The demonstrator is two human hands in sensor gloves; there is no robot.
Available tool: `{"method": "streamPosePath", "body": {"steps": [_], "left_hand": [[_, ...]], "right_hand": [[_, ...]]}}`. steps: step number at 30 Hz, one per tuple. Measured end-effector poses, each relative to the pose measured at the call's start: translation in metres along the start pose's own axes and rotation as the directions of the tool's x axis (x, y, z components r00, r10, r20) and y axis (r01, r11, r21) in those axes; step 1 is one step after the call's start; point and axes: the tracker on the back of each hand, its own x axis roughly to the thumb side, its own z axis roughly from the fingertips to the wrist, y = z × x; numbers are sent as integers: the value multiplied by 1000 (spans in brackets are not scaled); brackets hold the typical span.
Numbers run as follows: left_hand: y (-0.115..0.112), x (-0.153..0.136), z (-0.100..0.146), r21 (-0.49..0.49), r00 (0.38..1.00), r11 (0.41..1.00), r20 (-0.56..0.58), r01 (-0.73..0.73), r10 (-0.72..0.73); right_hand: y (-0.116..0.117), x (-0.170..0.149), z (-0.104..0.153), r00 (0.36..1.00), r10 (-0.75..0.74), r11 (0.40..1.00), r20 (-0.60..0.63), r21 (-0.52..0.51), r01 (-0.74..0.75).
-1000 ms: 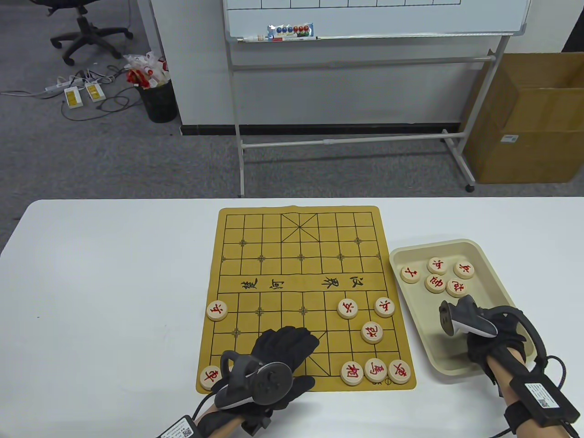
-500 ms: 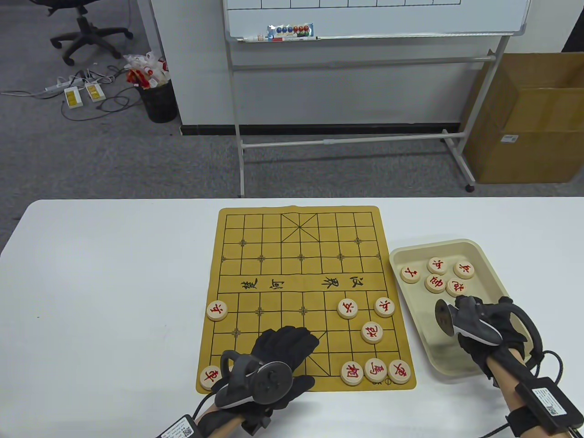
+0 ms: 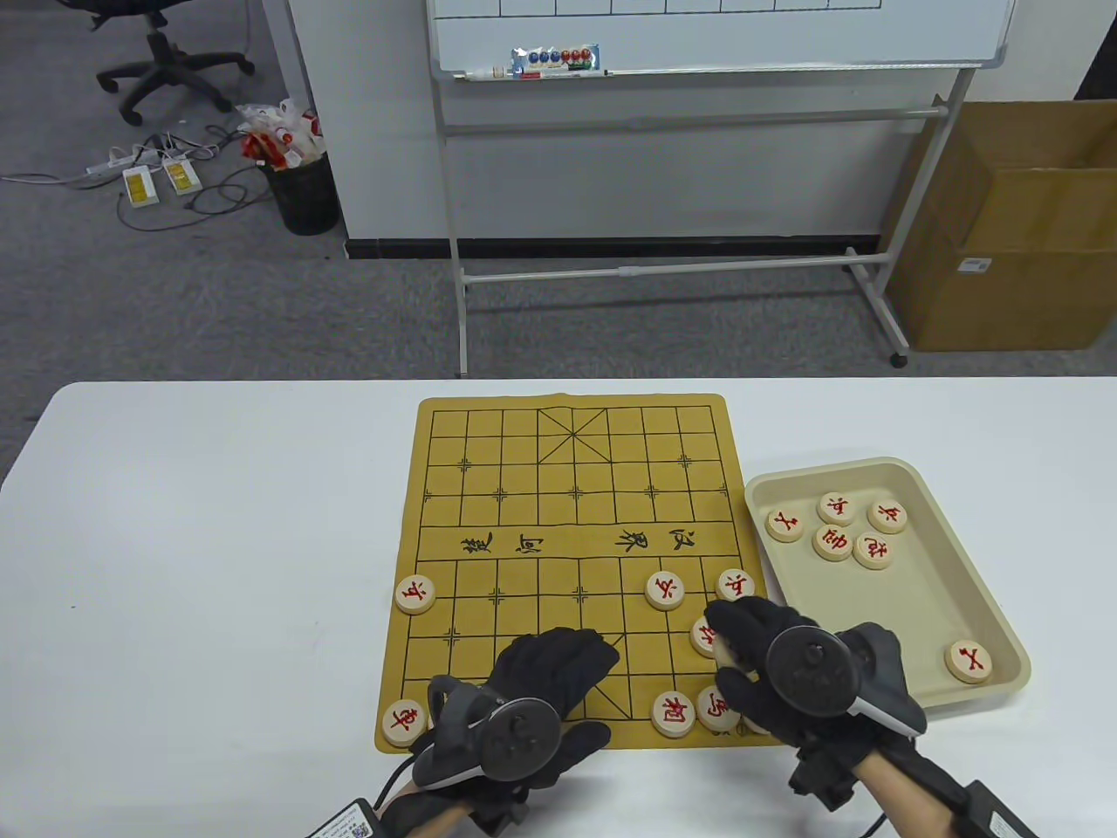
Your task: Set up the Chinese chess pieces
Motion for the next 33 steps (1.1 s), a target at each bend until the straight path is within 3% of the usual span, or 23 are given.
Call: {"method": "streamPosePath", "body": {"steps": [3,8,12,17,21,24,28,33], "left_hand": [[7,13,5,95,998,995,61,-9,3],[9,34,11,171,973,974,149,151,-177],[11,37,10,237,971,962,162,135,-176],[30,18,7,235,965,944,73,229,-253],[39,-15,2,173,957,942,-40,288,-286],[33,-33,-4,41,931,932,-81,359,-355],[17,-45,-9,-148,880,878,-71,456,-469],[-1,-48,-12,-288,838,809,-38,512,-544]], "right_hand": [[15,14,0,983,-183,983,30,20,182],[34,29,2,917,-397,915,49,100,391],[42,39,8,901,-429,898,64,139,418],[42,39,12,929,-361,932,84,22,361],[39,35,17,974,-206,976,97,-49,211],[36,35,21,986,-129,987,107,-85,139],[33,33,25,988,-114,987,102,-101,124],[34,29,25,989,-121,988,80,-86,128]]}}
